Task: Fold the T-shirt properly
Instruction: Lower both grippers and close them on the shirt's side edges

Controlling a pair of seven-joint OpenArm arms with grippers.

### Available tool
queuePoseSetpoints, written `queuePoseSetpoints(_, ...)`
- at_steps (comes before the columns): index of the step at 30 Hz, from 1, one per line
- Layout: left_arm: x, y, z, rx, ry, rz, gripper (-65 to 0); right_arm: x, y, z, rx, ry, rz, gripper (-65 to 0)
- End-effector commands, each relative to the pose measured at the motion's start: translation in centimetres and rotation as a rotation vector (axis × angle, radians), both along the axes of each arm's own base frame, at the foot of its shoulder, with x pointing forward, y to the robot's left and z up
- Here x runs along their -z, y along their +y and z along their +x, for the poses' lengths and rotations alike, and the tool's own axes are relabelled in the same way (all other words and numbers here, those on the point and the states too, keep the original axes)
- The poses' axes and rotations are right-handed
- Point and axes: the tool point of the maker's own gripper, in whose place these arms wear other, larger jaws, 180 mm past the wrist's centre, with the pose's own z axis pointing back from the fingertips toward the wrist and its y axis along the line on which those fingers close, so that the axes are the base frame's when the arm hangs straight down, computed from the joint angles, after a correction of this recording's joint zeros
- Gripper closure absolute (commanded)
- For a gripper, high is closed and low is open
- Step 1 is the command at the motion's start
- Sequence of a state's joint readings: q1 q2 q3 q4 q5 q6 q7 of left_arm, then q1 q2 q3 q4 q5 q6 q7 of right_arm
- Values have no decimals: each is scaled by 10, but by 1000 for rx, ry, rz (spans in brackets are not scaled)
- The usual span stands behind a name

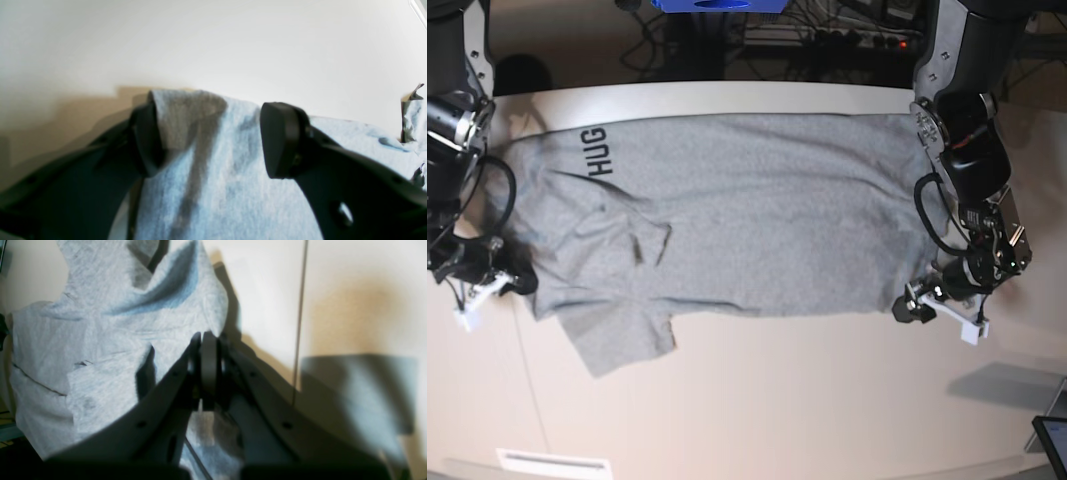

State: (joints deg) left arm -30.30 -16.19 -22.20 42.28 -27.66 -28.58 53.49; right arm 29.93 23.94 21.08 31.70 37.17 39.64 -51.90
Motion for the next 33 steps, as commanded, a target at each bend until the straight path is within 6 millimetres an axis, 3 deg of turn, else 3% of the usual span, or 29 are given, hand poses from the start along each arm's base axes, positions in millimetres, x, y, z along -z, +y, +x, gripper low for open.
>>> queuePoseSetpoints(1,36,-13,-37,67,208,22,-435,-14,-12,9,9,-39,-23,0)
queuePoseSetpoints(9,36,-11,-37,66,209,31,-405,-12,-12,7,10,-36,-23,0)
queuePoseSetpoints(21,43,-5,-44,45,209,41,0,-11,-12,6,8,-32,-23,0)
queuePoseSetpoints(30,40,-8,-35,146,170,177,0,-12,-12,7,11,-39,-24,0)
queuePoseSetpoints(33,35,-8,-32,170,157,209,0,-21,-15,11,2,-73,-51,0)
